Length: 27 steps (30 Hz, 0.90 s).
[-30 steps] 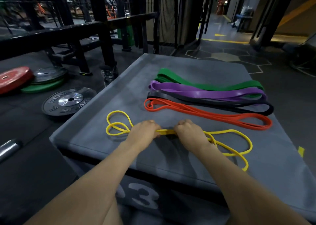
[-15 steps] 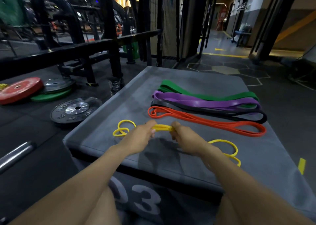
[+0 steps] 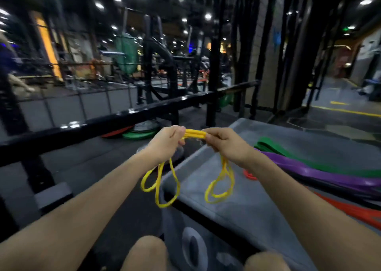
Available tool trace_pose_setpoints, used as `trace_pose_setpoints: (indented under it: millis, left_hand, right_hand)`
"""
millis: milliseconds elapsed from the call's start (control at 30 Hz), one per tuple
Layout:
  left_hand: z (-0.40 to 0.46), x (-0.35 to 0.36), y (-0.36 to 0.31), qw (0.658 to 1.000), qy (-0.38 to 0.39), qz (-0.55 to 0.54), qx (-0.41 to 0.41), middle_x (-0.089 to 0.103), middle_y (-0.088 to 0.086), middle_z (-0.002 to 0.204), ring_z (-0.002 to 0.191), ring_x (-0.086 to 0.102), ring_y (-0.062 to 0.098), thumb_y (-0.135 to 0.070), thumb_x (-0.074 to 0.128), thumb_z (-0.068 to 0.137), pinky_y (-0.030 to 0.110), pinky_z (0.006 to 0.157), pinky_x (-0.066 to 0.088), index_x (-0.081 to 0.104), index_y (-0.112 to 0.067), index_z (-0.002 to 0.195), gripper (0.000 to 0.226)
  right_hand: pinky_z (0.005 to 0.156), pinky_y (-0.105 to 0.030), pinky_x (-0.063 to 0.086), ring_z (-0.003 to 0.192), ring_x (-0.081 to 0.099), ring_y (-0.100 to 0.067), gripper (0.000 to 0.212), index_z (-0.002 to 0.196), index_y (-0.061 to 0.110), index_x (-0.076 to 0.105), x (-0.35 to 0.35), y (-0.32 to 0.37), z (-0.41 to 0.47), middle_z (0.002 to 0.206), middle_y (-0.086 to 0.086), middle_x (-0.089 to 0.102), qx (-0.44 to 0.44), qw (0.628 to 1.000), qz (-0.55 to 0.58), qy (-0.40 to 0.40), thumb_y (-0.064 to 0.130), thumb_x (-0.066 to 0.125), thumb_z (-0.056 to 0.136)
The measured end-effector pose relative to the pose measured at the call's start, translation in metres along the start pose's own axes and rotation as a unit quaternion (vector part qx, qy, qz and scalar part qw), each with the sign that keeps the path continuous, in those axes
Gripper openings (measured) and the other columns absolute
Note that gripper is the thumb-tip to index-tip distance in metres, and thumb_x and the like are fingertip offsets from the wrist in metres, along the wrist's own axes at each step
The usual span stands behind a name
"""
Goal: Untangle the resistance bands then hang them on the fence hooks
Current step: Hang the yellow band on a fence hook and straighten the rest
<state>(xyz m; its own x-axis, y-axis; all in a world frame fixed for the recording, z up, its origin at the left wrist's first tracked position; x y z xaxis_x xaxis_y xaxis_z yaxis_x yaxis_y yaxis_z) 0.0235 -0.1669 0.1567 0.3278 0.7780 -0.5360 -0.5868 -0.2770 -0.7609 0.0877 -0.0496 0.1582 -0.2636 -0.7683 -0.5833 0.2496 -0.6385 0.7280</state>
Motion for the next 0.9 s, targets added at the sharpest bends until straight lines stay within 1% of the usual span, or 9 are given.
trace_pose_setpoints:
  millis: [100,233,300,400,467,567,633,767,900]
  left_hand:
    - [-0.008,-0.056,0.003,0.997,-0.045,-0.044,-0.035,0.047,0.006,0.070,0.058,0.039,0.012,-0.022,0.037,0.100,0.016,0.051,0.036,0.055,-0.011,0.074,0.034]
    - [-0.018,-0.127,-0.002,0.981,-0.125,-0.140,-0.047,0.051,0.003,0.073,0.059,0.040,0.010,-0.011,0.039,0.099,0.017,0.056,0.039,0.054,-0.009,0.090,0.017]
    - [-0.023,-0.160,-0.008,0.970,-0.161,-0.179,-0.035,0.054,0.003,0.074,0.060,0.043,0.010,-0.008,0.039,0.098,0.012,0.052,0.042,0.053,-0.012,0.088,0.017]
    - [-0.032,-0.209,-0.016,0.955,-0.228,-0.189,-0.014,0.058,0.005,0.074,0.059,0.047,0.011,-0.008,0.042,0.097,0.014,0.053,0.043,0.052,-0.013,0.082,0.019]
    - [-0.038,-0.239,-0.024,0.953,-0.267,-0.140,0.002,0.059,0.006,0.076,0.062,0.051,0.011,-0.009,0.043,0.097,0.017,0.058,0.044,0.051,-0.014,0.082,0.018]
    - [-0.048,-0.277,-0.046,0.945,-0.318,-0.055,0.046,0.061,0.003,0.078,0.064,0.053,0.008,-0.010,0.044,0.097,0.014,0.061,0.045,0.050,-0.017,0.083,0.017]
    - [-0.056,-0.301,-0.062,0.933,-0.355,-0.002,0.066,0.061,0.001,0.080,0.065,0.054,0.006,-0.012,0.044,0.097,0.015,0.064,0.046,0.049,-0.020,0.083,0.017]
    - [-0.066,-0.348,-0.087,0.904,-0.410,0.108,0.055,0.063,0.012,0.091,0.075,0.056,0.016,-0.017,0.046,0.096,0.033,0.071,0.049,0.052,-0.024,0.083,0.017]
    - [-0.068,-0.376,-0.105,0.843,-0.441,0.308,0.003,0.060,0.005,0.085,0.076,0.055,0.020,-0.021,0.049,0.095,0.028,0.059,0.035,0.054,-0.015,0.089,0.010]
  right_hand:
    - [0.055,-0.022,0.032,0.057,0.039,-0.009,0.021,0.102,0.009,0.066,0.016,0.039,0.033,0.062,-0.003,0.042,-0.042,0.998,0.042,-0.003,0.008,0.046,0.096]
    - [0.047,-0.013,0.028,0.045,0.037,0.002,0.029,0.082,0.029,0.063,0.039,0.096,0.078,0.054,0.011,0.044,-0.108,0.992,0.068,-0.006,0.010,0.046,0.096]
    - [0.050,-0.014,0.028,0.048,0.038,0.002,0.025,0.084,0.027,0.063,0.050,0.123,0.098,0.056,0.016,0.048,-0.141,0.988,0.068,-0.010,0.013,0.046,0.097]
    - [0.052,-0.018,0.030,0.052,0.037,-0.002,0.022,0.097,0.009,0.065,0.062,0.166,0.124,0.063,0.001,0.048,-0.191,0.978,0.080,-0.029,0.014,0.044,0.097]
    - [0.052,-0.014,0.032,0.052,0.040,-0.001,0.025,0.113,0.009,0.063,0.067,0.193,0.138,0.064,0.004,0.051,-0.207,0.973,0.097,-0.045,0.013,0.044,0.098]
    - [0.054,-0.010,0.034,0.052,0.045,0.003,0.028,0.120,0.008,0.061,0.075,0.231,0.152,0.067,0.006,0.054,-0.240,0.961,0.127,-0.056,0.011,0.046,0.097]
    - [0.053,-0.008,0.036,0.047,0.046,0.005,0.027,0.119,0.007,0.061,0.080,0.254,0.162,0.066,0.005,0.055,-0.256,0.950,0.171,-0.058,0.010,0.047,0.096]
    - [0.054,-0.015,0.038,0.050,0.045,0.000,0.023,0.114,0.007,0.064,0.093,0.294,0.183,0.065,0.004,0.058,-0.267,0.933,0.237,-0.054,0.012,0.051,0.094]
    - [0.054,-0.021,0.041,0.056,0.054,-0.006,0.008,0.096,0.012,0.059,0.114,0.311,0.201,0.066,0.000,0.060,-0.227,0.927,0.293,-0.052,0.012,0.052,0.094]
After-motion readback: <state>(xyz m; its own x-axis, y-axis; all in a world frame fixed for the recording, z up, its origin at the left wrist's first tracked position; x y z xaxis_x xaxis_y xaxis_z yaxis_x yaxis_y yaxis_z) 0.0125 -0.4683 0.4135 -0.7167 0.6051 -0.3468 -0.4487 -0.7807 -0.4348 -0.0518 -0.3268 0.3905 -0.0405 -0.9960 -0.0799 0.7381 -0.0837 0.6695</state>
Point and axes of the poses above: each hand's wrist, its own z-axis towards the middle knuckle, its own x-axis out of the palm, y = z × x, the point moved 9 cm from there along z, towards the middle knuckle
